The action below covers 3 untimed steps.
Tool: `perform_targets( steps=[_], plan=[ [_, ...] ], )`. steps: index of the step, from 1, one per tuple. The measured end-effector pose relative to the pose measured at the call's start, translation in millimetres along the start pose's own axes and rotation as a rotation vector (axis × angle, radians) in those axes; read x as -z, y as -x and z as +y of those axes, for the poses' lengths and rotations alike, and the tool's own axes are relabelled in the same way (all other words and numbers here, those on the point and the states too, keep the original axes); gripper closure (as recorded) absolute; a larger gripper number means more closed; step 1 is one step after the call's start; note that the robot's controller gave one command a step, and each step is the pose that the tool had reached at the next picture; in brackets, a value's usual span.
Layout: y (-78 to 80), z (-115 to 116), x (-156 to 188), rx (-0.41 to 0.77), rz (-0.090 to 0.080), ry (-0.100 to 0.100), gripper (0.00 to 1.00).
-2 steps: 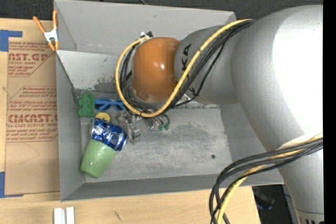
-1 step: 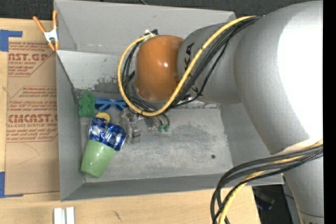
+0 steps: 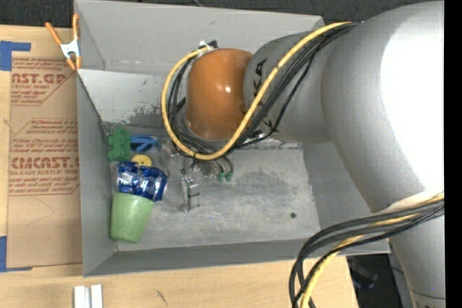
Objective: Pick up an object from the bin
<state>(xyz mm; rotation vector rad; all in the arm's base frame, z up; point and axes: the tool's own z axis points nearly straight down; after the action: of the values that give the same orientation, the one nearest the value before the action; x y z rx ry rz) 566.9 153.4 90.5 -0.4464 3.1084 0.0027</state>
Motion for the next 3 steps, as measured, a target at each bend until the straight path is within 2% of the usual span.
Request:
perform_targets(
  steps=[1,2,3],
  plan=[
    [15.5,55,-19,0.067,-0.002,0.000,0.00],
    [17.0,53,-16,0.063,-0.007,0.000,1.00],
    [14.1,53,187,0.138,-0.011,-0.001,1.00]
  ],
)
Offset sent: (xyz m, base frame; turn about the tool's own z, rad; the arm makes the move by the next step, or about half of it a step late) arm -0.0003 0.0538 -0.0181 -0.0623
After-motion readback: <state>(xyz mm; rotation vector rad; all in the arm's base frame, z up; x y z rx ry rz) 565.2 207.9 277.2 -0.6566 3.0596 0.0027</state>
